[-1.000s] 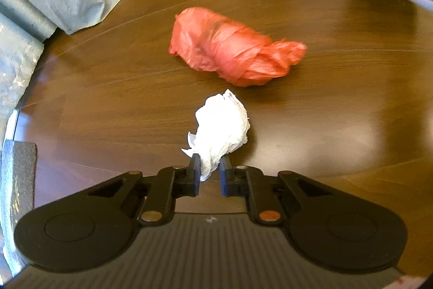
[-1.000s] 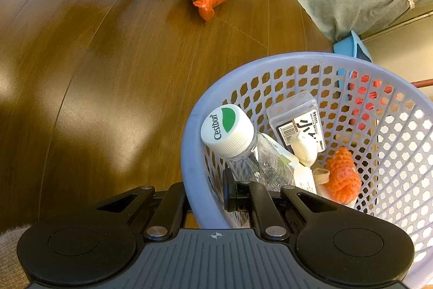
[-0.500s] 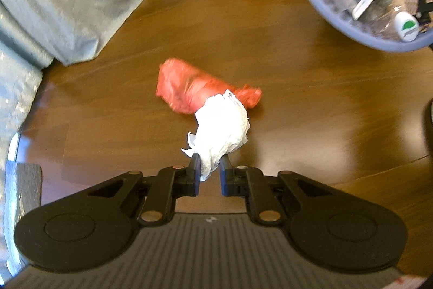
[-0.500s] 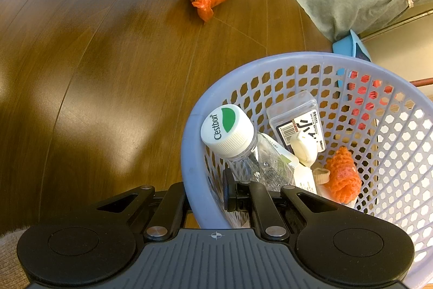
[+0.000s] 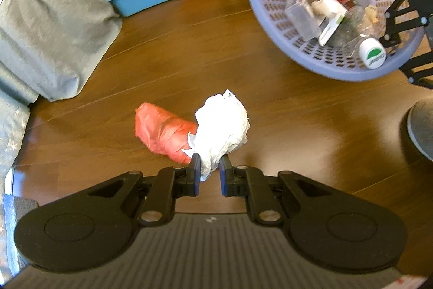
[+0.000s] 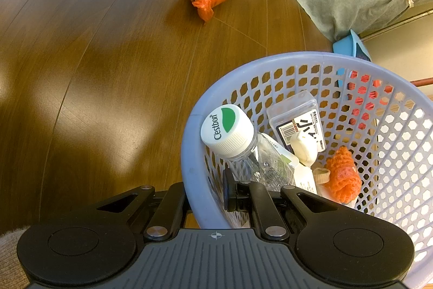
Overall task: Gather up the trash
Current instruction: 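Carry the tissue to the basket and release it with the left tool, then move the open left tool toward the blue crumpled paper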
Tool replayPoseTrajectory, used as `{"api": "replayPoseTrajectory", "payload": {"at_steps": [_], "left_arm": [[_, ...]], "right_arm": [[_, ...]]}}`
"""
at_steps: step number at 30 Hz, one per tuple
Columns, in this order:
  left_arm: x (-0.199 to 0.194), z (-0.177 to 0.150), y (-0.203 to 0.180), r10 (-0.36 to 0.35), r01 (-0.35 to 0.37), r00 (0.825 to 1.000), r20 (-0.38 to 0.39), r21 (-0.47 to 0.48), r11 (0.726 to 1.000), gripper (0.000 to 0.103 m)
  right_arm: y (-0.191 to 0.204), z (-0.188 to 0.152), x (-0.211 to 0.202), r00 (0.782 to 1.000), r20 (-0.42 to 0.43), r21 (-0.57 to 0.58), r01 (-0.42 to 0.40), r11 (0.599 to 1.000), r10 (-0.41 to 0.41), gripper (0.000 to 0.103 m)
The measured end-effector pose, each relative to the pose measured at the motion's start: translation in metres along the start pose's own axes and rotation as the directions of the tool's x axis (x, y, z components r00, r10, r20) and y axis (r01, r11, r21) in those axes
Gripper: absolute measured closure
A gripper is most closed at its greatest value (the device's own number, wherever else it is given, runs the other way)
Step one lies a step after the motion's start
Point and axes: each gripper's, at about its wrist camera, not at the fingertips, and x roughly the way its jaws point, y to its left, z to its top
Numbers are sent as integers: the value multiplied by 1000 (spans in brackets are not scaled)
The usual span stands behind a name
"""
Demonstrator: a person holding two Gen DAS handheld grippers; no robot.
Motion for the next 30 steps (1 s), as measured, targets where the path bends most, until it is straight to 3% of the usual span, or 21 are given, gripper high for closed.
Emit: {"api": "replayPoseTrajectory", "payload": {"at_steps": [8,14,18,20,21,22,26,30], "left_arm": [[-11,42,-23,-58,53,995,79,73,996,92],[-18,87,-49,-110,85,982,154,163,983,92],[-25,123,-71,-133,78,964,230,232,970,91],[-26,137,-82,-174,103,944,280,248,963,79],[-25,143,-88,-198,123,935,293,254,959,60],[-23,149,-93,-204,124,933,297,265,956,55],[-22,142,-92,-161,90,940,301,236,968,56],[-12,108,-68,-100,74,968,232,114,991,57]], "right_arm": [[0,1,1,1000,1,5,1,1000,-1,98],[0,0,1,1000,5,7,-1,1000,1,98],[-1,2,1,1000,7,13,-2,1000,2,99],[-1,3,1,1000,8,11,-4,1000,4,99],[0,3,2,1000,8,10,-5,1000,4,99],[0,2,1,1000,9,10,-5,1000,5,99],[-2,3,4,1000,14,17,-7,1000,7,99],[-3,4,8,1000,17,19,-4,1000,3,98]]}}
